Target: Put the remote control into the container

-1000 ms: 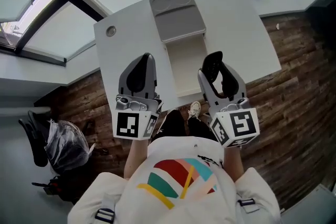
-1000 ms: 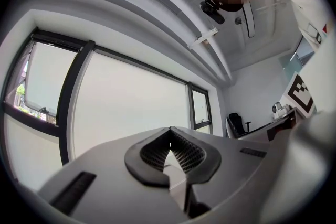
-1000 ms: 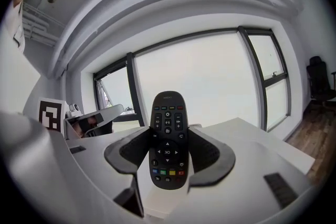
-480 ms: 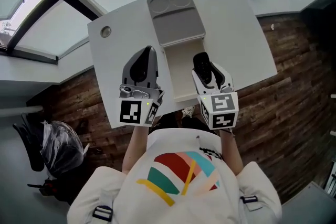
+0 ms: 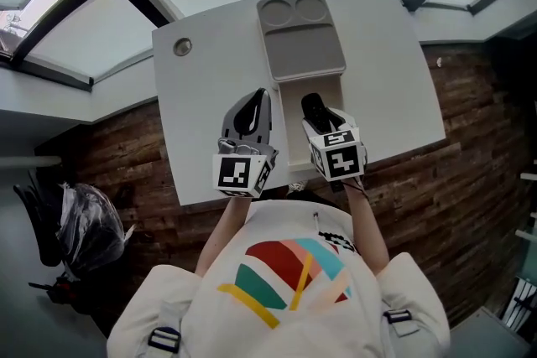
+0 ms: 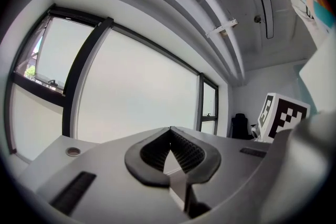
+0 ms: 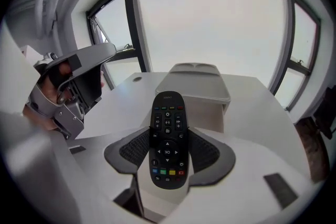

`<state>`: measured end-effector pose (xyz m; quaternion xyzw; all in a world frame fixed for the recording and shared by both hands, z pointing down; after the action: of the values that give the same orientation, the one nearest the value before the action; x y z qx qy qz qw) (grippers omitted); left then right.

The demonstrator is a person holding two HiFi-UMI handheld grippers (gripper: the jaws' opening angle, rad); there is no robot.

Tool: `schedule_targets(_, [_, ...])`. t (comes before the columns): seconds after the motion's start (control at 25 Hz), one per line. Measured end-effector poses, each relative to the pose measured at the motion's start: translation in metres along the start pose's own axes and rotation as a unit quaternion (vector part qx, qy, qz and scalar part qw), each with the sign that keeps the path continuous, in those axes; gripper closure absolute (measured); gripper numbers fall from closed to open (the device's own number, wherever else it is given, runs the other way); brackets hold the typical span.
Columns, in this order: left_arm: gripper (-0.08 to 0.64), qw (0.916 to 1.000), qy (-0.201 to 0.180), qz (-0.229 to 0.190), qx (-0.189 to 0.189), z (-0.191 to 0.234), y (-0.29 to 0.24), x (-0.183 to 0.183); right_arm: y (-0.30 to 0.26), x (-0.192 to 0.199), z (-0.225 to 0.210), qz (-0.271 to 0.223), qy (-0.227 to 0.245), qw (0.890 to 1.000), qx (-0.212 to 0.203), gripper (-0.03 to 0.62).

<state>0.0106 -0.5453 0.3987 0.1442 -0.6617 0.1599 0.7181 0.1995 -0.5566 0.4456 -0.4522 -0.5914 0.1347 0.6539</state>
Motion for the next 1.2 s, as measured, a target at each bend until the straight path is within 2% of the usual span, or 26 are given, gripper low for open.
schedule_targets(0.2, [0.552, 0.9999, 0.003, 0.004, -0.014, 0.018, 0.000, 0.003, -0.022, 0.000, 0.004, 0.033, -0.012, 0.999, -0.014, 0.360])
schedule_targets(0.56, [0.552, 0.9994, 0.017, 0.015, -0.026, 0.036, -0.005, 0.010, -0.052, 0.002, 0.004, 0.105, 0.012, 0.994, 0.009, 0.360])
schedule_targets(0.92, [0.552, 0.9991, 0.022, 0.033, -0.016, 0.043, -0.010, 0.018, -0.073, 0.004, 0.006, 0.142, 0.034, 0.989, 0.007, 0.360])
schedule_targets(1.2, [0.552, 0.9987, 0.028, 0.039, -0.017, 0.052, -0.013, 0.024, -0.081, -0.001, 0.012, 0.145, 0.038, 0.989, 0.009, 0.360])
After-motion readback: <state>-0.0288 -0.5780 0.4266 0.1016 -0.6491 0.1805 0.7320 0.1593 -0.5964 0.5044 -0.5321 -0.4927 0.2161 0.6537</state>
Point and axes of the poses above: the fingertips, and each gripper's own axes: y backward along the fingers, z to its left, x out of its underside, the point moved 10 cm from there along y, backward along the fingers, and after that the axes turned 2 degrees about -y, right-handed, at the moved point
